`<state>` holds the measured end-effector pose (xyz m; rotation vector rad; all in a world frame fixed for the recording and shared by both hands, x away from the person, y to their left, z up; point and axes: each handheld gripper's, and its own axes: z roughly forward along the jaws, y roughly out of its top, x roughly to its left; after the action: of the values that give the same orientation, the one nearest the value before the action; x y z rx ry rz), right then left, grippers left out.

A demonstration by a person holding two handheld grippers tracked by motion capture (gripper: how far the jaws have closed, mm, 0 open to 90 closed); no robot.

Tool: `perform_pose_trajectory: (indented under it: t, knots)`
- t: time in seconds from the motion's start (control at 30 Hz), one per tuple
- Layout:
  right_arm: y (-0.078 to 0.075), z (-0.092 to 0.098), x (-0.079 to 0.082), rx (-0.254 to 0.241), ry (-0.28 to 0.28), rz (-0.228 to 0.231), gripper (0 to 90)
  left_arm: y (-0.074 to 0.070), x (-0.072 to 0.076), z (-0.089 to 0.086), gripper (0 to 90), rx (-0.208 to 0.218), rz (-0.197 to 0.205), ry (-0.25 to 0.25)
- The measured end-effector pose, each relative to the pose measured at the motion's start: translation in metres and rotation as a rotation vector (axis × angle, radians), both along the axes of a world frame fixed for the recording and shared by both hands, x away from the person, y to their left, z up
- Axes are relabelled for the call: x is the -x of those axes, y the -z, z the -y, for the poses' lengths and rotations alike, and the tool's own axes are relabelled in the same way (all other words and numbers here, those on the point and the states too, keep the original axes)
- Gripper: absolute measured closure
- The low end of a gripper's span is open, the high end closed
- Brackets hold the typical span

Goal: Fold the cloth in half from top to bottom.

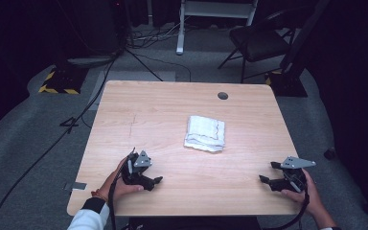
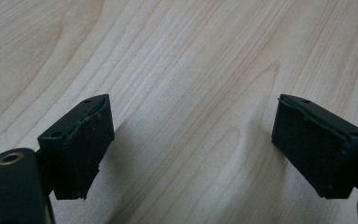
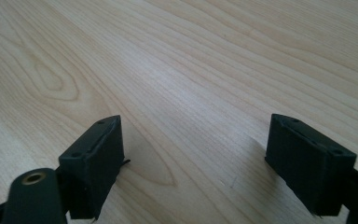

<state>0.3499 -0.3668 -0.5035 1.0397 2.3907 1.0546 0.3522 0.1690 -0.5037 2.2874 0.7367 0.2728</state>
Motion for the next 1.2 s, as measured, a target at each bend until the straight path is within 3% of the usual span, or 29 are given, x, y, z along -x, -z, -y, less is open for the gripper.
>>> perform_pose_trajectory:
  t: [1.2]
  knots:
    - [0.0003,-0.0003,0.0002,0.006,0.028,-0.002,16.9,-0.0001,-0.0004,0.0008,12.9,-0.003,0.000,-0.002]
